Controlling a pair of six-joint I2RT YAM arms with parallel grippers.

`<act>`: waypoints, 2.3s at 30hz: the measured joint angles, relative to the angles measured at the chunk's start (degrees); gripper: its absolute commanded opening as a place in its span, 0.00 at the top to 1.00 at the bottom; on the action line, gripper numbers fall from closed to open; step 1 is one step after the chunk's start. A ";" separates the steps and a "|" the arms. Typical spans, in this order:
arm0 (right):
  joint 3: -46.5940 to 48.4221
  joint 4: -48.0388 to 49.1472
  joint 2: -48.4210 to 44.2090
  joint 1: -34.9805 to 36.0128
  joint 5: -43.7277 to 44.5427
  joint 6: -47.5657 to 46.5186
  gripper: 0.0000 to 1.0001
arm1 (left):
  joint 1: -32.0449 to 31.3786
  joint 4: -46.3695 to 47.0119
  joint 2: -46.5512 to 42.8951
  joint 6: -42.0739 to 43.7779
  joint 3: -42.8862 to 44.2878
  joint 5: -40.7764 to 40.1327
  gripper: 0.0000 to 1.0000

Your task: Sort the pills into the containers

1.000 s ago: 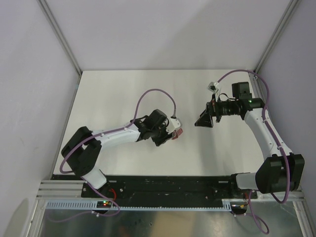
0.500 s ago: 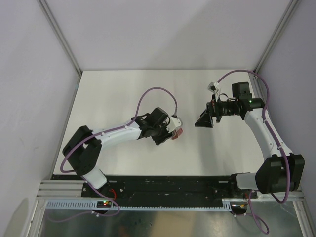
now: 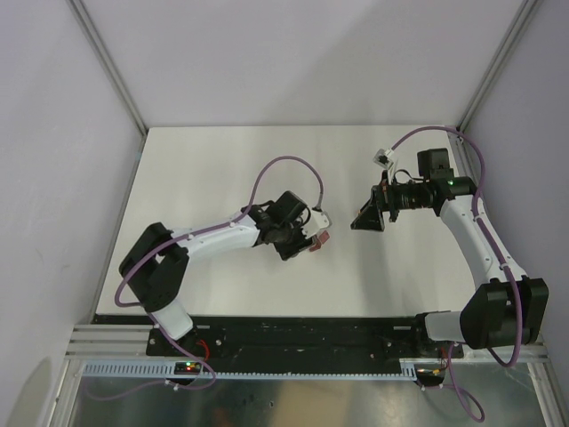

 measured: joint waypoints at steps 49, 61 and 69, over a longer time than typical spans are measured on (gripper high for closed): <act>-1.62 -1.68 -0.70 -0.76 0.00 -2.56 0.00 | -1.29 -9.79 4.83 2.56 8.61 -1.53 1.00; -1.79 -1.79 -0.70 -0.81 0.00 -2.56 0.00 | -1.29 -9.62 4.33 2.56 8.41 -1.51 1.00; -1.88 -1.77 -0.72 -0.90 0.00 -2.54 0.00 | -1.29 -8.50 2.14 2.54 6.12 -1.44 1.00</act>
